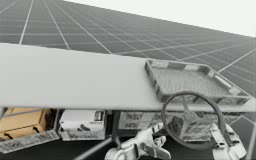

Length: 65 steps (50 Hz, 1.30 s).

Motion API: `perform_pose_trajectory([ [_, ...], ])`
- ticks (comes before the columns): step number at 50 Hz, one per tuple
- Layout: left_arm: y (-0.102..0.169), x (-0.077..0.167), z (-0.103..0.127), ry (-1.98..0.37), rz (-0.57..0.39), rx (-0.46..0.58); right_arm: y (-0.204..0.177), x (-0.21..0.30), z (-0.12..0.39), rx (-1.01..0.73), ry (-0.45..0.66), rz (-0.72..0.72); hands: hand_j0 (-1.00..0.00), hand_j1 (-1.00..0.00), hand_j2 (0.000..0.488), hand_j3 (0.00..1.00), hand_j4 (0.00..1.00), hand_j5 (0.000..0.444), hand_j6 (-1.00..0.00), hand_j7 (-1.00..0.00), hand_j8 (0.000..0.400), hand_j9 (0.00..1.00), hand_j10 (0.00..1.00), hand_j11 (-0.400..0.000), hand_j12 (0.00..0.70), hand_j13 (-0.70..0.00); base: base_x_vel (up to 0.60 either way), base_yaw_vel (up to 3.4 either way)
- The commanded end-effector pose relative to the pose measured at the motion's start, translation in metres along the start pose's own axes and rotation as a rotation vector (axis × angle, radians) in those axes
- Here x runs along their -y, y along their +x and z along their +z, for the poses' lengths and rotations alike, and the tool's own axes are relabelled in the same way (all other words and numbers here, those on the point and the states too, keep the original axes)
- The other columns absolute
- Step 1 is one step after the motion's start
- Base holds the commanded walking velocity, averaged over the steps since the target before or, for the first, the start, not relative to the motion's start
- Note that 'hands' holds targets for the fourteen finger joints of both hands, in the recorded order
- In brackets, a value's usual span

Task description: Pick up and drop off the object

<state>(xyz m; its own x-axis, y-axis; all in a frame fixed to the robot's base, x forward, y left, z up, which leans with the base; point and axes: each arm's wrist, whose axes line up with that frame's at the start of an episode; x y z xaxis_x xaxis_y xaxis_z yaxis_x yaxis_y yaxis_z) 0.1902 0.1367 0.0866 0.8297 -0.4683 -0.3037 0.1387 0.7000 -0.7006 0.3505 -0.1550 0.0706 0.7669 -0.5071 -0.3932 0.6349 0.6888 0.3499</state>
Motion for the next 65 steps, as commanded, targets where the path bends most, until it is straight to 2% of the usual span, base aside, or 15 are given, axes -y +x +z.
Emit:
perform_pose_trajectory([
  [1,-0.0086,-0.0011,0.0026,0.000,0.015,0.035,-0.0122,-0.0484,0.0059,0.014,0.068,0.155,0.00,0.00,0.000,1.00,1.00,0.000,0.00,0.00,0.000,1.00,1.00,-0.400,0.000,-0.700,0.14,1.29],
  [65,-0.0086,-0.0011,0.0026,0.000,0.015,0.035,-0.0122,-0.0484,0.0059,0.014,0.068,0.155,0.00,0.00,0.000,1.00,1.00,0.000,0.00,0.00,0.000,1.00,1.00,-0.400,0.000,-0.700,0.14,1.29],
])
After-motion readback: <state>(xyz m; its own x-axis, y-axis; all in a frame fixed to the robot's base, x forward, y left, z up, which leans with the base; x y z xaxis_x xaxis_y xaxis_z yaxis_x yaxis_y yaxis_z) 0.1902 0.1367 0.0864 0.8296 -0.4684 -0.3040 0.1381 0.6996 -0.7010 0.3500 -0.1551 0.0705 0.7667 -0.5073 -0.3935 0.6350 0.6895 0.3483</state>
